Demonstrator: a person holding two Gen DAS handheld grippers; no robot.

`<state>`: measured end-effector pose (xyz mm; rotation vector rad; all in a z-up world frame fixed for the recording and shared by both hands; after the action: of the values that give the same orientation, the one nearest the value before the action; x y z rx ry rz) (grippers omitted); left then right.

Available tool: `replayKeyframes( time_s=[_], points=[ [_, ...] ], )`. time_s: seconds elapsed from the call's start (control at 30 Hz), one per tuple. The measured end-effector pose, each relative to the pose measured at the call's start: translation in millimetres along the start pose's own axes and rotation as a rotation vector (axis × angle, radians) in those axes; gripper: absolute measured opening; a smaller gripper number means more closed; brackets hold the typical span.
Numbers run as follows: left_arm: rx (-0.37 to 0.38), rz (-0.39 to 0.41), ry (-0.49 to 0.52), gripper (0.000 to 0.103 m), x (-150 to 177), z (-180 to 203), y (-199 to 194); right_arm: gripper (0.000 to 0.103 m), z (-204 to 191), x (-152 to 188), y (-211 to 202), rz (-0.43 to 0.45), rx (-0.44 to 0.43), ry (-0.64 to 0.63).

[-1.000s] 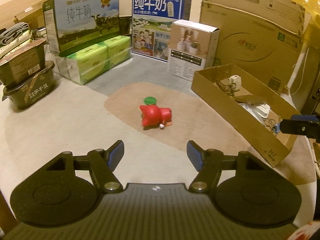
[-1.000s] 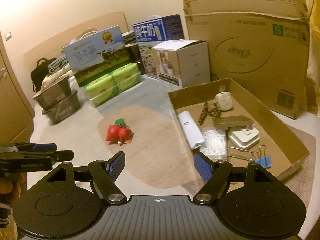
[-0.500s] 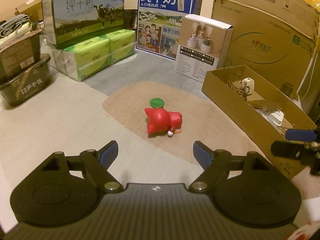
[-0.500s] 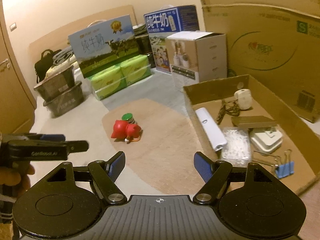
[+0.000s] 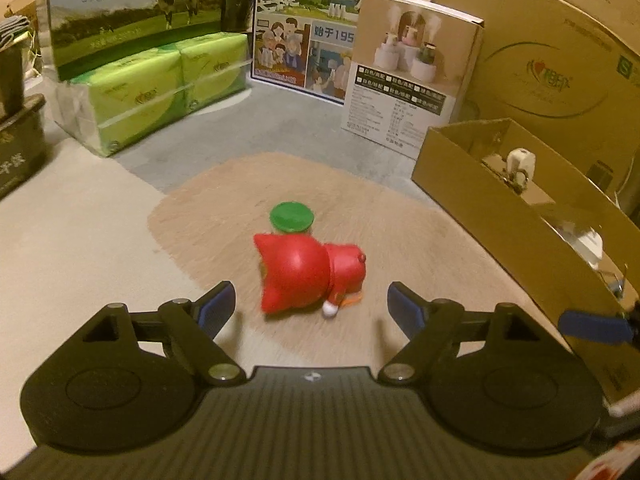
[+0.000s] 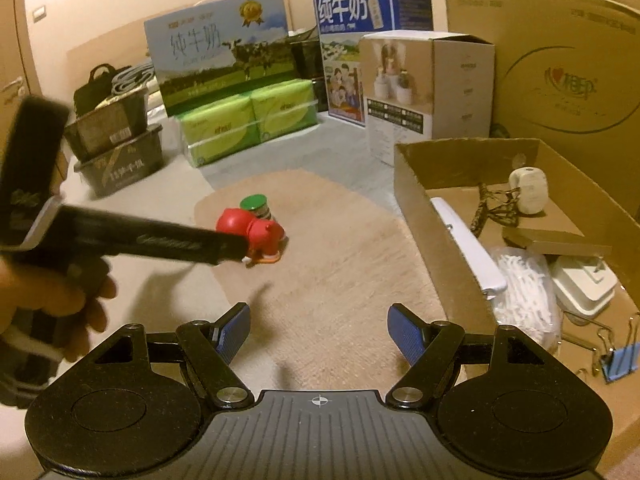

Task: Organize rigid objects
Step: 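Grasp the red cat figure with the left tool while the right tool approaches the green-capped jar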

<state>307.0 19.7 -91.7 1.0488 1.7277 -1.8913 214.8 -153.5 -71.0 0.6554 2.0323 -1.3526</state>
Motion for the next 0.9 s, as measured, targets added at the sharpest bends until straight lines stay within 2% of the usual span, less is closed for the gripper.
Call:
replayKeyframes(
  time_s=[0.17, 0.23, 0.33, 0.53, 0.9],
  points=[
    [0.01, 0.008, -0.007, 0.075, -5, 2, 24, 0.075, 3, 6, 13, -0.008, 0.002, -0.017],
    [-0.01, -0.008, -0.004, 0.065, -5, 1, 31, 0.075, 4, 8, 17, -0.012, 0.005, -0.02],
    [-0.004, -0.004, -0.007, 0.065, -3, -2, 31, 0.075, 7, 9, 22, -0.02, 0.009, -0.013],
    [-0.027, -0.01, -0.016, 0.064, 11, -14, 12, 0.075, 7, 9, 25, -0.03, 0.009, -0.004],
    [-0.1, -0.013, -0.049, 0.064, 40, -59, -44, 0.075, -14, 1, 29, -0.035, -0.009, -0.011]
  ],
)
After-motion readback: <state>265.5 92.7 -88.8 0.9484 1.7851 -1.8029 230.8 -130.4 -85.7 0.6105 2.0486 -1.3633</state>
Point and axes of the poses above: each gripper's, at about its wrist camera, not at the fingertips, and y roughly the way its jaws point, z to its right, x to its underside, the point moved 3 cm from there along y, roughly the way its jaws point, and after that the axes turned 11 degrees about y, right-handed, at the moved point
